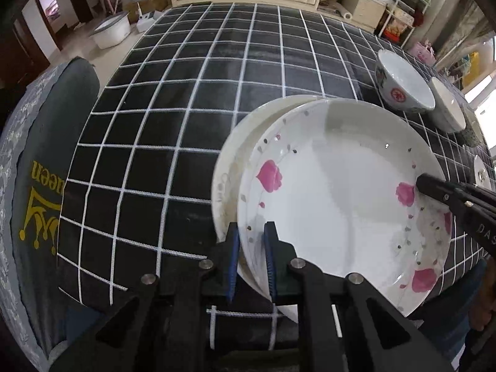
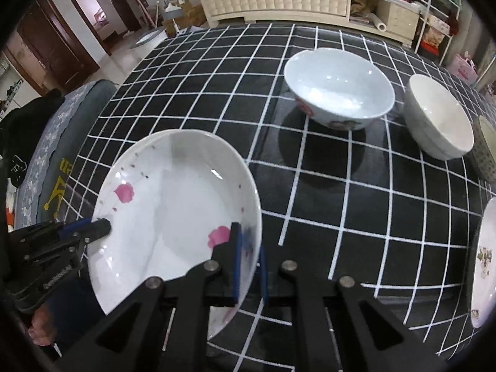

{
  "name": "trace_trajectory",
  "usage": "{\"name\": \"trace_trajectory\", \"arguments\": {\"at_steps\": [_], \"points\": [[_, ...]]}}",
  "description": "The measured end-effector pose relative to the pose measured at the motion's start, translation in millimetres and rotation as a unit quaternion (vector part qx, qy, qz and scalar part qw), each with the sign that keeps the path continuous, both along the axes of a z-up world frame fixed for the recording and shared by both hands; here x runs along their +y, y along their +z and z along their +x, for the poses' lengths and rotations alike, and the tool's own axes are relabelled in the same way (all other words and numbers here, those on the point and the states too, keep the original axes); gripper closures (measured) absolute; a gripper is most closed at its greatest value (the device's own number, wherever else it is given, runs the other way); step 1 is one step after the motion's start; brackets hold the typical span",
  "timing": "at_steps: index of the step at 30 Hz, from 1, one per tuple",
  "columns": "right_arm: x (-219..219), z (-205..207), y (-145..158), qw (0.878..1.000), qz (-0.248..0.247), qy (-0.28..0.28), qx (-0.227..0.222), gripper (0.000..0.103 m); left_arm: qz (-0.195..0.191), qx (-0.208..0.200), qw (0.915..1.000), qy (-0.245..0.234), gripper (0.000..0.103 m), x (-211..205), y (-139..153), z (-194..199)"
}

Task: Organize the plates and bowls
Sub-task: 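Lift the pink-flower plate onto the plain white plate and open the left gripper, then move the left gripper to the cartoon-print plate and grasp its rim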

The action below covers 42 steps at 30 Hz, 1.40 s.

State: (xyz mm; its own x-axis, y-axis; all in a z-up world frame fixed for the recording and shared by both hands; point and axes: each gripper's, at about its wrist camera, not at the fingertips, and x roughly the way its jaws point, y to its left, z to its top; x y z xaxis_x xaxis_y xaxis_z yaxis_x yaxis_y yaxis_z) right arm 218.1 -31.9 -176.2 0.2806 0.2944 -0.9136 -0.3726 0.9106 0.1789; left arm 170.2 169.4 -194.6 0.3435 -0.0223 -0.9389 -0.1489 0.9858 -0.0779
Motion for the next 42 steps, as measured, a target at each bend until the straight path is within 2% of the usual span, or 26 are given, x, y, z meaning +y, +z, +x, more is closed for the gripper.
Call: {"name": "trace_trajectory", "arguments": {"at_steps": [14,16,17,19,21,25,29,32,34,42], "points": [[8,6,-2,1.000,-0.012,-0.007,-0.001,0.088,-0.001,-0.001,1.0000,0.007,0.090,5,-4,13],[5,4,3,1.000,-0.010,-0.013,-0.014,0.087,0.009,-0.005,0.9999,0.010,0.090,3,-1,12],[4,3,5,1.000,-0.007,-0.015,-0.020,0.085,0.021,-0.009,0.9997,0.008,0.089,2,2,11],[-2,0,10,0.999,-0.002,-0.023,-0.028,0.069,0.054,-0.015,0.9984,0.003,0.083,-3,8,9],[-10,-3,15,0.999,0.000,-0.033,-0.038,0.059,0.065,-0.019,0.9977,0.001,0.079,-6,14,8],[-31,-8,21,0.998,0.012,-0.052,-0.040,0.053,0.052,-0.028,0.9982,-0.012,0.076,-16,27,8],[-58,-15,25,0.996,0.022,-0.079,-0.042,0.050,0.045,-0.020,0.9984,-0.027,0.076,-34,28,10],[-74,-17,30,0.994,0.024,-0.095,-0.043,0.048,0.044,-0.022,0.9978,-0.045,0.075,-56,33,10],[-85,-19,31,0.993,0.023,-0.103,-0.044,0.046,0.045,-0.025,0.9972,-0.054,0.067,-72,35,10],[-139,-33,45,0.987,0.025,-0.145,-0.059,0.039,0.042,-0.030,0.9944,-0.092,0.066,-129,45,11]]}}
